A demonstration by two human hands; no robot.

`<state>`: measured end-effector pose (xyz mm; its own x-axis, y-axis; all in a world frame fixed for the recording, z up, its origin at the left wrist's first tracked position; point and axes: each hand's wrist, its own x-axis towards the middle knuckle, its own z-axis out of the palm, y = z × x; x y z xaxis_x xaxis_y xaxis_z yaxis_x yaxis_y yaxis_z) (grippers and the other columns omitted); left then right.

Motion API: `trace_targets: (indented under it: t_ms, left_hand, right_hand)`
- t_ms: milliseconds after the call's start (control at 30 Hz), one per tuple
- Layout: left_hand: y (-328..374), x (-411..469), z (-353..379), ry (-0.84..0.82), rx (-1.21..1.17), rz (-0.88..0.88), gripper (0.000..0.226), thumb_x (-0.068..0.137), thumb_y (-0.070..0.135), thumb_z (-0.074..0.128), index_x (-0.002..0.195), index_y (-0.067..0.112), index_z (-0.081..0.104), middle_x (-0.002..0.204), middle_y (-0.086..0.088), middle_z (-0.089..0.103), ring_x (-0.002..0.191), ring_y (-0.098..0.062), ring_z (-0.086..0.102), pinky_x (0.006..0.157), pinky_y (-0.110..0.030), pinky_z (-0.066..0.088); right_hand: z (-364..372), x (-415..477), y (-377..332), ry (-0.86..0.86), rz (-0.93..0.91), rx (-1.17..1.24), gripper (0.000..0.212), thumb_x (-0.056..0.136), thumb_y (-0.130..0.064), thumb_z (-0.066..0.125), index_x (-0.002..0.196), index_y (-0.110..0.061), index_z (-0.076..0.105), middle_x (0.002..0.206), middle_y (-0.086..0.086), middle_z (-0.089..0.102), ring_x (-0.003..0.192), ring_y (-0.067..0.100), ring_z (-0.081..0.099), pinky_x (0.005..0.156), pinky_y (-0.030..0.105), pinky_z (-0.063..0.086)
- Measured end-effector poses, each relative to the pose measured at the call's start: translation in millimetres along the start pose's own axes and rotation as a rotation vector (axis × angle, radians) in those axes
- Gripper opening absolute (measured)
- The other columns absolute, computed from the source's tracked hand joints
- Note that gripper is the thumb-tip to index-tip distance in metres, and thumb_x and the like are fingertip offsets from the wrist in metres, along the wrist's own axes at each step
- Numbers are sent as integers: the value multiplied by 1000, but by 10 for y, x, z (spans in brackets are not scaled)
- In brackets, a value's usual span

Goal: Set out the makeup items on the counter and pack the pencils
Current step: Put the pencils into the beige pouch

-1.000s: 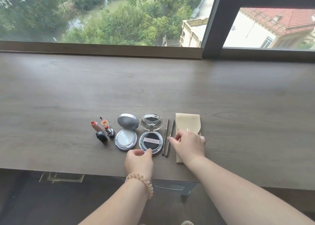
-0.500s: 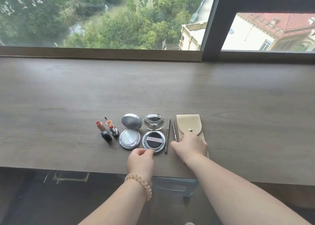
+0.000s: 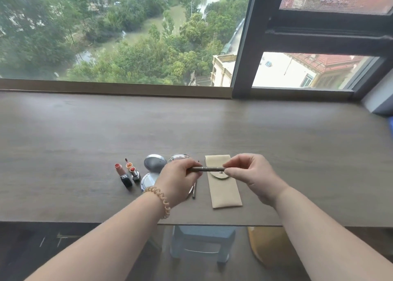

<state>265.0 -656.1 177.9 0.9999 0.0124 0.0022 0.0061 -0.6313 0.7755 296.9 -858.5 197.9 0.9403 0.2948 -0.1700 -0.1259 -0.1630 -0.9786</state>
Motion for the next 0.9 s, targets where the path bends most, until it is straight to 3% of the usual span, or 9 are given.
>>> trace_targets:
  t_ms: [33,133,233,333,433,567,700,800,900]
  left_hand:
    - [28,-12,-25,-17,13,30,7,85,22,64,80,20,68,60,12,55,62,-7,52,60,-22,40]
    - [108,-80,-43,-65,38,98,31,85,30,64,57,22,53,44,11,43,46,-3,42,46,-16,28]
    - [193,-129,2,-55,44,127,36,84,36,64,54,26,47,45,9,41,45,-5,40,45,-18,27]
    - [248,-155,23,-20,-14,141,27,84,35,66,60,27,53,50,8,45,47,-5,40,47,-20,32]
    - [265,-162,-4,44,-86,126,14,84,30,66,73,20,64,57,2,54,50,-8,44,52,-27,40]
    - [276,-165,17,58,-34,151,17,85,32,65,74,19,66,55,2,54,50,-6,44,51,-25,38]
    - [283,-155,55,42,21,179,25,86,35,63,62,31,58,52,8,49,53,-6,45,52,-25,36]
    - [270,-153,67,4,43,173,38,86,36,61,51,41,48,48,9,44,51,-5,43,54,-25,32]
    - [305,-96,75,-27,67,158,34,87,37,60,54,36,52,49,10,45,54,-4,44,58,-26,33]
  right_hand:
    - [-8,-24,-61,15,-21,83,19,72,6,72,71,-13,71,64,-2,68,60,5,60,59,13,46]
    - [27,-85,-174,46,-11,331,14,64,-11,73,77,-14,70,63,-1,63,57,9,55,57,17,43]
    - [161,-129,-174,13,22,324,5,75,-13,69,79,-12,66,60,-3,63,56,8,57,53,15,43]
    - [250,-144,-170,39,32,324,6,85,-12,61,80,-10,63,62,-3,63,60,9,58,61,19,46]
    - [231,-145,-174,79,51,331,8,85,-19,61,84,-11,64,69,1,64,62,7,60,65,21,42]
    - [253,-157,-167,34,64,366,24,73,-27,65,88,-8,61,77,7,65,67,10,65,68,17,48]
    - [259,-164,-168,84,69,317,14,87,-17,59,80,-5,61,74,14,62,70,19,59,87,36,42]
    - [211,-130,-168,126,111,269,20,90,-19,59,73,-8,63,65,9,64,62,14,60,79,30,45]
    - [225,-70,-169,114,189,221,22,90,-20,59,74,-7,63,59,4,66,54,9,62,66,19,48]
